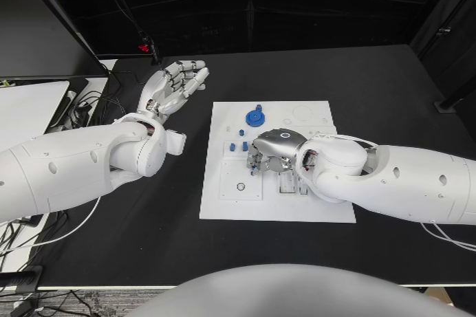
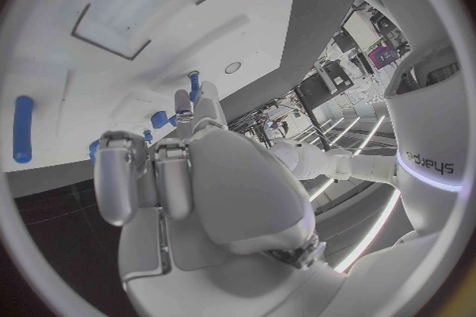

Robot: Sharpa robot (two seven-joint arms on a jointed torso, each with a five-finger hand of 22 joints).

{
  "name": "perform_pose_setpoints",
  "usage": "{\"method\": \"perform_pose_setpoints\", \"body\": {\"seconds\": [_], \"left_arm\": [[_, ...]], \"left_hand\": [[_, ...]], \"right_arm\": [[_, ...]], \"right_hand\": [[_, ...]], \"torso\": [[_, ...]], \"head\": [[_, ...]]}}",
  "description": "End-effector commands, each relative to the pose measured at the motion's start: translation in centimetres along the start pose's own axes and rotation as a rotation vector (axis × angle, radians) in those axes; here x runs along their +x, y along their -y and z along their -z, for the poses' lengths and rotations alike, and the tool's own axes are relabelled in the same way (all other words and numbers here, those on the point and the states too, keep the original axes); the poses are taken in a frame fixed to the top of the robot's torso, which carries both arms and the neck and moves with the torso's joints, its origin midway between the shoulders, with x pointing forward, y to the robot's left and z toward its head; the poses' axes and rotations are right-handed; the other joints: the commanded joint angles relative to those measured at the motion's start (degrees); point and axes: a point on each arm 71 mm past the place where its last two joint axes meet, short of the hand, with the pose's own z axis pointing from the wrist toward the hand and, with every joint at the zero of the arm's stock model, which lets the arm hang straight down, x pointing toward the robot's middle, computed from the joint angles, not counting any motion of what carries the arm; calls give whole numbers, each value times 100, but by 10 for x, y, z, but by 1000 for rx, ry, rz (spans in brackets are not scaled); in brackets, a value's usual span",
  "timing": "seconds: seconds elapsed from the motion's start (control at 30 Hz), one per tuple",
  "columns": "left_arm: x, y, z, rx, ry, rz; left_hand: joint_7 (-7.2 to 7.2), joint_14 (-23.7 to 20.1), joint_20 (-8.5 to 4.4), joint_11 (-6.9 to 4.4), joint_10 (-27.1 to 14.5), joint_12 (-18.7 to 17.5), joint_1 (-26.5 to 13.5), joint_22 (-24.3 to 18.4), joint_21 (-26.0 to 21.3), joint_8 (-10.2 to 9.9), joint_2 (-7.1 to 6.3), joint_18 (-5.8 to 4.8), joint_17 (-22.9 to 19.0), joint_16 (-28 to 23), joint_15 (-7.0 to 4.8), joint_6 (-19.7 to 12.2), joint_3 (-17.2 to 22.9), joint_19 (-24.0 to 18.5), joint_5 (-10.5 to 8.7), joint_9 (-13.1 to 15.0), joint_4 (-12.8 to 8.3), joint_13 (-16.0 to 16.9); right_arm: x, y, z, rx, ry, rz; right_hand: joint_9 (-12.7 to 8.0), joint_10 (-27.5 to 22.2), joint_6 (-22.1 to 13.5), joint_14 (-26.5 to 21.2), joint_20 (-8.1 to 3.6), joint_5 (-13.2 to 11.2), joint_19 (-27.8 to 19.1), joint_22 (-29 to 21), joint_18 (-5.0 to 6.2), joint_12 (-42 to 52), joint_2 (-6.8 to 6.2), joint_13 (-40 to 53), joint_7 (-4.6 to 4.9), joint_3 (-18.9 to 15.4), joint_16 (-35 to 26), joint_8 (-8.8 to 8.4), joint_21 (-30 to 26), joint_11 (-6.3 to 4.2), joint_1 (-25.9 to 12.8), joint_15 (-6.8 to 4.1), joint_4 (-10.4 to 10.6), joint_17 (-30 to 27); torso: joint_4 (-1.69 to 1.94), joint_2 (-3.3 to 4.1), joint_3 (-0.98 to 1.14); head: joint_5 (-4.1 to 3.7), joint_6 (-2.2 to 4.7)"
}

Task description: Assemble the parts on the task board

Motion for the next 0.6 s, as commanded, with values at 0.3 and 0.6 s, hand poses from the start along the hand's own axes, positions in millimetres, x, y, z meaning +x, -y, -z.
{"method": "perform_pose_setpoints", "body": {"seconds": [0.3,0.6], "left_arm": [[1,9,0,112,-5,6],[1,9,0,112,-5,6]], "left_hand": [[856,-30,-3,-1,-48,38,-16,-2,25,33,58,7,-5,29,-9,-42,-25,50,20,-5,-14,-5],[856,-30,-3,-1,-48,38,-16,-2,25,33,58,7,-5,29,-9,-42,-25,50,20,-5,-14,-5]], "right_arm": [[1,1,-1,-1,-11,9],[0,-2,-2,-19,13,1]], "right_hand": [[3,-9,-14,515,27,13,305,1235,100,-24,0,-8,43,45,-16,-23,-49,18,26,33,6,1091],[3,-11,-15,515,28,13,306,1235,100,-24,-1,-8,44,45,-16,-26,-48,19,25,34,7,1090]], "torso": [[-3,2,1],[-1,3,3]], "head": [[11,-1],[18,-1]]}}
